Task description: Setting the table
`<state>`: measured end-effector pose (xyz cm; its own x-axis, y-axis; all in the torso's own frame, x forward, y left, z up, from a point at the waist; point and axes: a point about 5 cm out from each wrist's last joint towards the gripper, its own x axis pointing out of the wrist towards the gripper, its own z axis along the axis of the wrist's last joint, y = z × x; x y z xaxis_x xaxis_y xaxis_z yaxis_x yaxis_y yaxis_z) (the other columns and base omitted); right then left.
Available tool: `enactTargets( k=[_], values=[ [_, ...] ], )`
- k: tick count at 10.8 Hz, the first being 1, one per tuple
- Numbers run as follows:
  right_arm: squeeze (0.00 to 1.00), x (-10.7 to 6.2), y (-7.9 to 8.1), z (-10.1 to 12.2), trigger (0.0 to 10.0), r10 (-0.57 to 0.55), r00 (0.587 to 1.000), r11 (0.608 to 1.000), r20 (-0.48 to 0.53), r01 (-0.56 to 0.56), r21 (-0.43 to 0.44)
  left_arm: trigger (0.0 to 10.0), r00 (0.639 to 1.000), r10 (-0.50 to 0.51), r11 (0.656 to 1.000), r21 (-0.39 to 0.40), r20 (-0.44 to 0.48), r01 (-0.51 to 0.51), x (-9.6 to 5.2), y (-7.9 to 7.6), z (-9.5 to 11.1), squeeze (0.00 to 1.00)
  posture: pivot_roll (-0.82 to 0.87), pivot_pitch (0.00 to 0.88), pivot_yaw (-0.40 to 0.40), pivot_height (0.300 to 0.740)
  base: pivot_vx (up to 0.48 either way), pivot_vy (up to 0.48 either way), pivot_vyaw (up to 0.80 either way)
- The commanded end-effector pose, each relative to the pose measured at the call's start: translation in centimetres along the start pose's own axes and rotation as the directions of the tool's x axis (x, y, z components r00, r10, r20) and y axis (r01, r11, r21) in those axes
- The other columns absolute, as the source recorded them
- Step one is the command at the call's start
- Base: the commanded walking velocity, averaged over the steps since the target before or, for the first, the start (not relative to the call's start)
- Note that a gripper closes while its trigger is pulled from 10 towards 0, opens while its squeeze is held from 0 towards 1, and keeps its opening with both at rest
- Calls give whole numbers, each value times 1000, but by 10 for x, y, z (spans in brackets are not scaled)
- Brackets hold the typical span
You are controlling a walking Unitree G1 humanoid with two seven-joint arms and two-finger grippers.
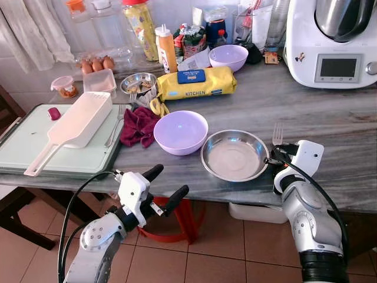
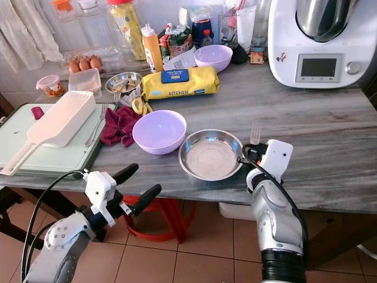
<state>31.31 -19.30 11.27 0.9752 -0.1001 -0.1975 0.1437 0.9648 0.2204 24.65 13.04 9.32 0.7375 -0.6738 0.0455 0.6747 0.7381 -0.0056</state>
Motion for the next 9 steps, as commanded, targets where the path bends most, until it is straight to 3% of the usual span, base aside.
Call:
enactTargets(
  k=[1,6,7,9],
  values=[
    [0,-1,-1,-18,10000,0,996,1000,-89,0,-7,10000,1000,-2,1000,20,-1,2,-1,0,4,0,-163,83,120,740,0,0,0],
    [0,-3,-10,-28,10000,-10,984,1000,-178,6,-24,10000,1000,-1,1000,21,-15,2,-1,-1,1,0,-167,80,120,740,0,0,0],
    [1000,-5,-11,-31,10000,-10,981,1000,-195,5,-25,10000,1000,-2,1000,21,-17,3,-1,-1,1,0,-169,80,120,740,0,0,0],
    [1000,-6,-12,-33,10000,-11,978,1000,-207,5,-29,10000,1000,-6,1000,20,-19,6,0,-1,0,0,-169,79,118,740,0,0,0]
  ],
)
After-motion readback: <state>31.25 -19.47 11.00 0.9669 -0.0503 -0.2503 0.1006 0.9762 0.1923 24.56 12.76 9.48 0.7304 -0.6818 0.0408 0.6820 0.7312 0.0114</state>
